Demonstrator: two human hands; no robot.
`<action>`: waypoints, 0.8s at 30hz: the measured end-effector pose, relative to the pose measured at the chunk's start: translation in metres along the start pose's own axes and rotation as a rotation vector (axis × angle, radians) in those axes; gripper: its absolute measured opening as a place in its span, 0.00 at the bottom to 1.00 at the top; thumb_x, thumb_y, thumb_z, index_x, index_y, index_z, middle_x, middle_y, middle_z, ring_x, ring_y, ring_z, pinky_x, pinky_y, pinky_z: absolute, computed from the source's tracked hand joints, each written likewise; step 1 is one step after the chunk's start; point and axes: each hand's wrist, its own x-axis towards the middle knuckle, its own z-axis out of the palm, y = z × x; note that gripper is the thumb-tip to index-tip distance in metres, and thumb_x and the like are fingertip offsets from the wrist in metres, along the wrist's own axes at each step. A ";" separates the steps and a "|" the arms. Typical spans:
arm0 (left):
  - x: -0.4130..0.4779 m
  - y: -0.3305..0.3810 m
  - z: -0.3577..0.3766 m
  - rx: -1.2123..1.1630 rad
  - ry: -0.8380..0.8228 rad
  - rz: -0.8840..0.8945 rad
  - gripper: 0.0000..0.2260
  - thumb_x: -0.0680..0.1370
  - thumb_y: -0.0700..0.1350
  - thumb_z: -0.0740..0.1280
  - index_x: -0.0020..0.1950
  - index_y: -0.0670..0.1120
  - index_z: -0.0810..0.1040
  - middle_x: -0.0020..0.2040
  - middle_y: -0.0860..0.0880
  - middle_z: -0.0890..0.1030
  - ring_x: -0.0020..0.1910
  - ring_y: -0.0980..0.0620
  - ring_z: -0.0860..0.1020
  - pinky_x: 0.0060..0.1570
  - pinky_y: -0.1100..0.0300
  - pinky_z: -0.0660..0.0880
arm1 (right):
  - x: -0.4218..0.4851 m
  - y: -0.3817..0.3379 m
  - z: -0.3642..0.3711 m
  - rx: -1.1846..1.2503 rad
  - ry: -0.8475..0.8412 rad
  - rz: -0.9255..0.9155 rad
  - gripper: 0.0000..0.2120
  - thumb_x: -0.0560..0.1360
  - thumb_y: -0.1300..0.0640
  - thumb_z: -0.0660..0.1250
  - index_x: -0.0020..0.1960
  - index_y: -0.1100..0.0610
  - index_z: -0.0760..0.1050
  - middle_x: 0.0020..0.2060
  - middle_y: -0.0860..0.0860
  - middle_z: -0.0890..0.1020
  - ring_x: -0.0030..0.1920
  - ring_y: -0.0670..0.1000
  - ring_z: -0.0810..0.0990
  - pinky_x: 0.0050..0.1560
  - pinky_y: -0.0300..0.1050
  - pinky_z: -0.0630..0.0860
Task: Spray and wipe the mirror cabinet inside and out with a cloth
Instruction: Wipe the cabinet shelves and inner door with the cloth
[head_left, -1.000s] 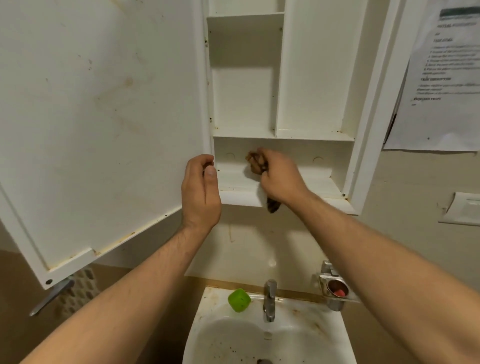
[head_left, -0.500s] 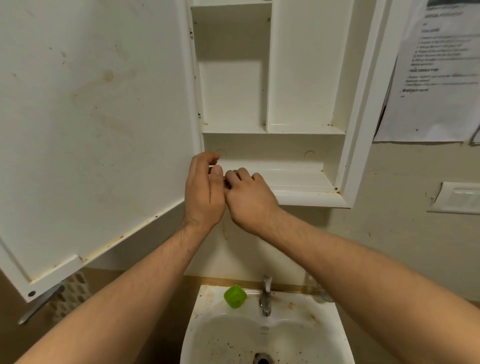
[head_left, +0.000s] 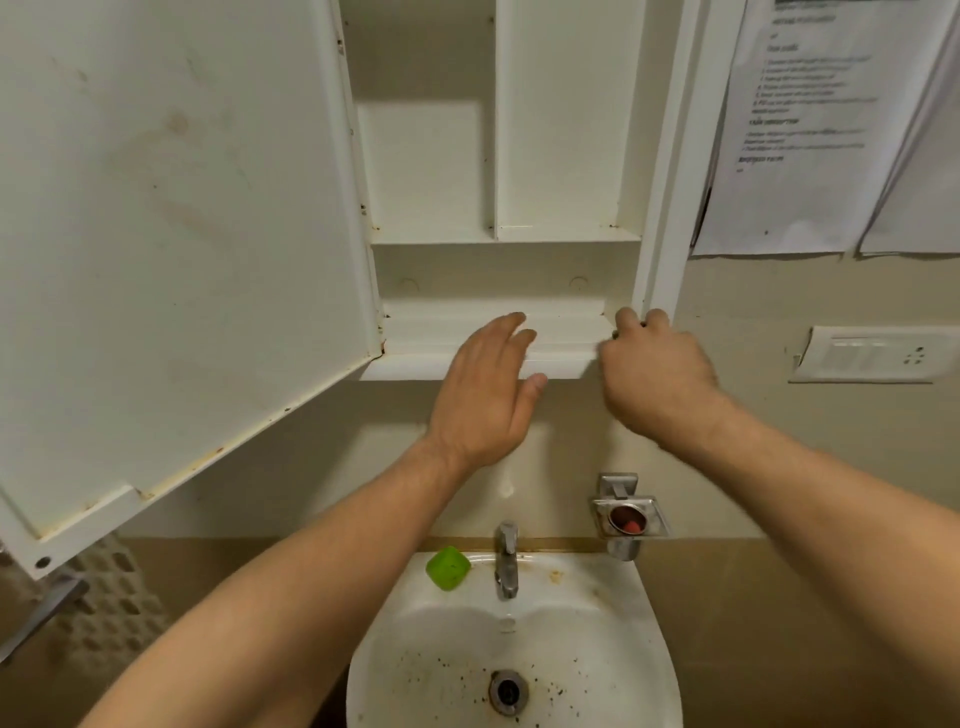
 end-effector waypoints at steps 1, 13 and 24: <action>-0.001 0.005 0.001 -0.006 0.002 0.032 0.23 0.84 0.53 0.59 0.75 0.41 0.69 0.78 0.41 0.67 0.78 0.43 0.64 0.77 0.46 0.62 | 0.003 -0.012 -0.001 0.083 0.033 0.020 0.16 0.79 0.60 0.60 0.65 0.58 0.78 0.63 0.58 0.73 0.61 0.61 0.74 0.44 0.52 0.75; -0.030 -0.017 0.007 0.057 -0.108 0.119 0.24 0.84 0.53 0.57 0.74 0.39 0.72 0.78 0.40 0.68 0.78 0.42 0.66 0.76 0.44 0.65 | -0.010 0.003 0.005 0.052 -0.115 0.071 0.15 0.78 0.60 0.62 0.63 0.58 0.78 0.55 0.56 0.74 0.53 0.57 0.75 0.38 0.50 0.71; -0.017 -0.017 0.013 0.031 -0.025 0.071 0.22 0.83 0.52 0.59 0.70 0.40 0.73 0.76 0.40 0.69 0.76 0.42 0.67 0.74 0.46 0.68 | 0.058 0.001 0.008 0.663 0.298 -0.149 0.24 0.76 0.66 0.68 0.71 0.53 0.76 0.68 0.53 0.77 0.67 0.57 0.74 0.62 0.52 0.75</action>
